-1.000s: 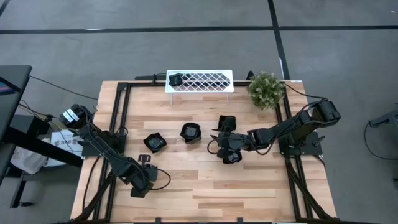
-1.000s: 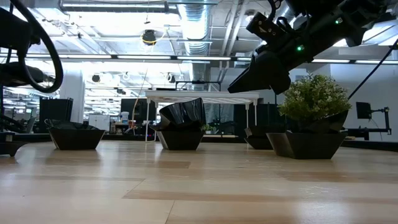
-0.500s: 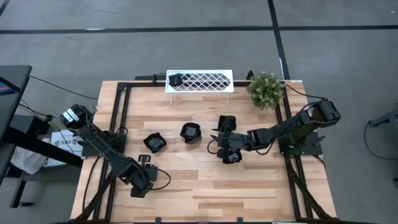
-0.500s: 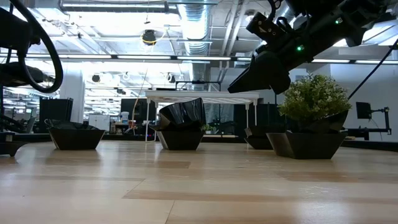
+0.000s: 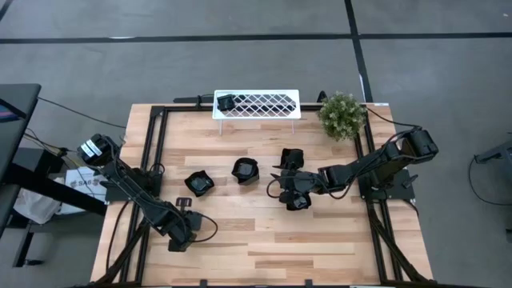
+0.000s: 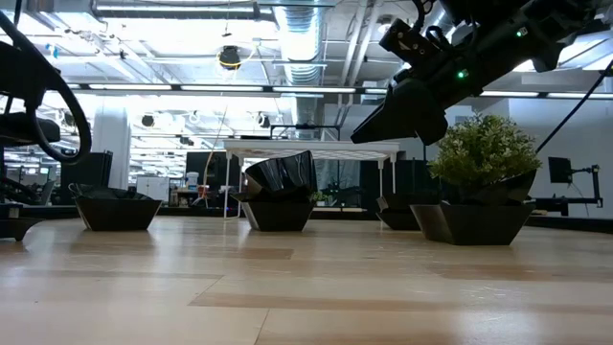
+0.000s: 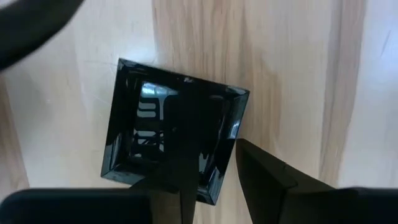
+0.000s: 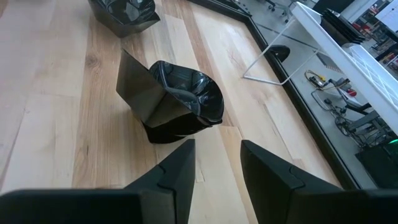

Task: Pick & Place Mini shaped plates
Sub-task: Stack the black square plate on top of the black square plate on the shelf

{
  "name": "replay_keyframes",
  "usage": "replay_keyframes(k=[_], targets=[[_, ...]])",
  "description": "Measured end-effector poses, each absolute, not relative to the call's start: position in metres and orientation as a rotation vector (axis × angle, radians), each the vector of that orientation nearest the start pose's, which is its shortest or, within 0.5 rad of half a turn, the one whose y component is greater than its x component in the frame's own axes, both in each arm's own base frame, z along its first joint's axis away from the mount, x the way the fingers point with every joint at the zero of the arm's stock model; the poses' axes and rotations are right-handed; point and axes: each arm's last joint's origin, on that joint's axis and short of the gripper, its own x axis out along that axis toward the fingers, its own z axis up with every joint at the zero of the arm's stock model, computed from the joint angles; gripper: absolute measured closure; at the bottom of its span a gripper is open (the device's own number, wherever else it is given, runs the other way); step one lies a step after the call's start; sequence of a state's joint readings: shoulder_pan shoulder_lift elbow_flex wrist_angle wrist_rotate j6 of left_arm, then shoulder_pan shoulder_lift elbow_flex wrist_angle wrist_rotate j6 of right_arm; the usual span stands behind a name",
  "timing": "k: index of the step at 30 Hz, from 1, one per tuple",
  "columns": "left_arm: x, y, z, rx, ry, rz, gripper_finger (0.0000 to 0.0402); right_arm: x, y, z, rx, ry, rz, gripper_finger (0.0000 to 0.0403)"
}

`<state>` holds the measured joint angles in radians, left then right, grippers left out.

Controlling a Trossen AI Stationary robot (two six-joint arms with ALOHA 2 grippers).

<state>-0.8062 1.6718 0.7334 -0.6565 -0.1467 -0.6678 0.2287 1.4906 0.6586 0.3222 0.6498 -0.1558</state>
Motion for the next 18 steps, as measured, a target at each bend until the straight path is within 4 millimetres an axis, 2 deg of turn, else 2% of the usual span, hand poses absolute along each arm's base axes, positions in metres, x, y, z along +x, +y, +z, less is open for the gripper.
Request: replay_keyframes(k=[8,18], targets=[[0.1683,-0.1693,0.1076,0.206,1.476,-0.023,0.0305,0.2839,0.0481,0.1816,-0.370,0.497,-0.376,0.0280],[0.1691,-0.1699,0.1082,0.202,1.462,-0.025,0.0391,0.2839,0.0481,0.1815,-0.370,0.498,-0.376,0.0280]])
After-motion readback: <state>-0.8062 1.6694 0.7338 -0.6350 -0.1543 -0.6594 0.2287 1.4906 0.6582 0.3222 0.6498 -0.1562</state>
